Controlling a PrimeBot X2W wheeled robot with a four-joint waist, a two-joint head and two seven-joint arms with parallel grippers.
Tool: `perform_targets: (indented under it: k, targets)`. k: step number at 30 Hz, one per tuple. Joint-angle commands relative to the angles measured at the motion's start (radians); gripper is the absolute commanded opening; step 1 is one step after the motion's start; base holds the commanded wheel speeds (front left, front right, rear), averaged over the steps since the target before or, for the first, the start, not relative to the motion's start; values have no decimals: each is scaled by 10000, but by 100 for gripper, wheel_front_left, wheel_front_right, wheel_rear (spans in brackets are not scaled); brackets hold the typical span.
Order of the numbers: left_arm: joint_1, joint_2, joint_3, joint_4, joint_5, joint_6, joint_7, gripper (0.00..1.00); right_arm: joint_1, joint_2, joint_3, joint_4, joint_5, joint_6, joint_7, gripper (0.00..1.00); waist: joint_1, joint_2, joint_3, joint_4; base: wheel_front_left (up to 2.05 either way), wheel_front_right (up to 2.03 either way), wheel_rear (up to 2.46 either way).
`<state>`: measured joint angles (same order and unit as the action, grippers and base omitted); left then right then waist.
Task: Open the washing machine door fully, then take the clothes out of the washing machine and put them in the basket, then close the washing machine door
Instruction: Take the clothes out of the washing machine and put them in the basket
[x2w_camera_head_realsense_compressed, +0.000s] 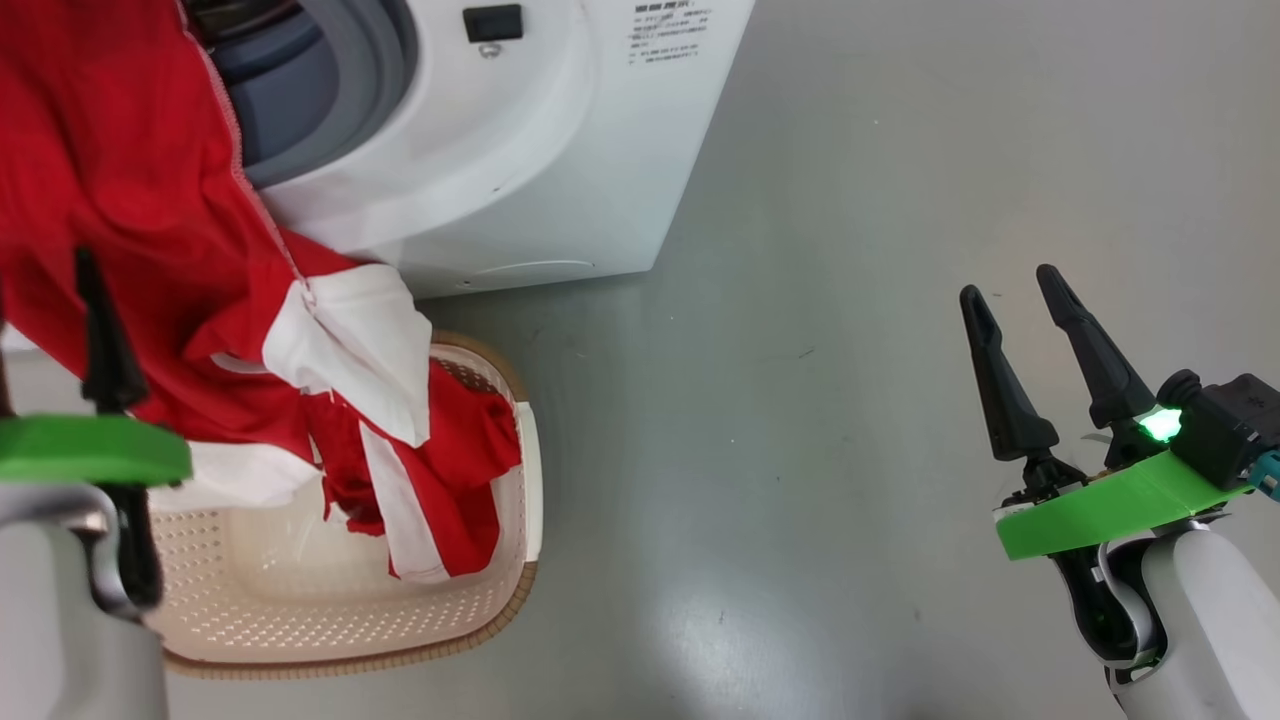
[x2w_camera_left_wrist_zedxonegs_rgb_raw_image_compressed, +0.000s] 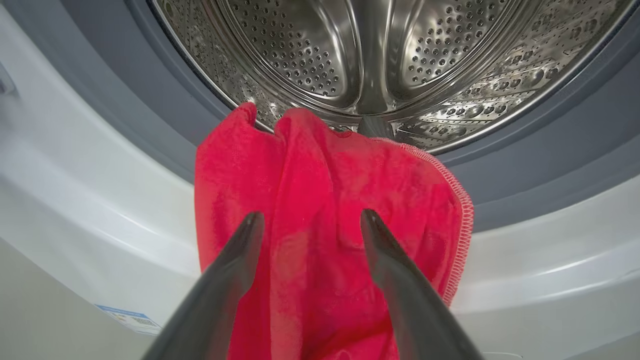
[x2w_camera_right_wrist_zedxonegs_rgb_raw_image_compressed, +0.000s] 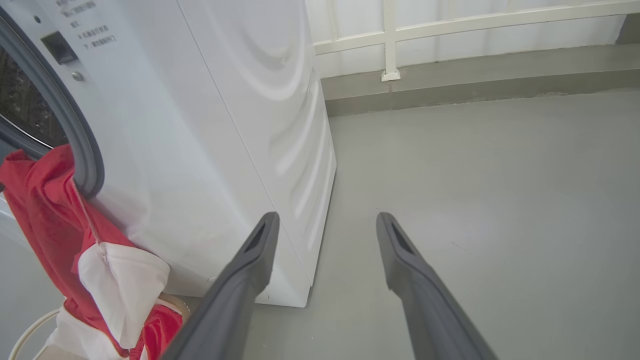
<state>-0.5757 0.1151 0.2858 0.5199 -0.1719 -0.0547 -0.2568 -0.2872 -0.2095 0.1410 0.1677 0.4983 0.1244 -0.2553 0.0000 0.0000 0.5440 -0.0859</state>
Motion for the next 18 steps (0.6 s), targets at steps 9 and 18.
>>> perform_targets:
  k: [9,18]
  targets:
    - [-1337,816,384,1161,479,-29,-49,100,37,-47,195,-219,-30,63,-65,100,0,0,190,-143,0,0,0]
    - [-2180,1144,572,2247,627,105,-49,100,-40,-20,188,-224,-30,63,-65,100,0,0,303,-269,0,0,0]
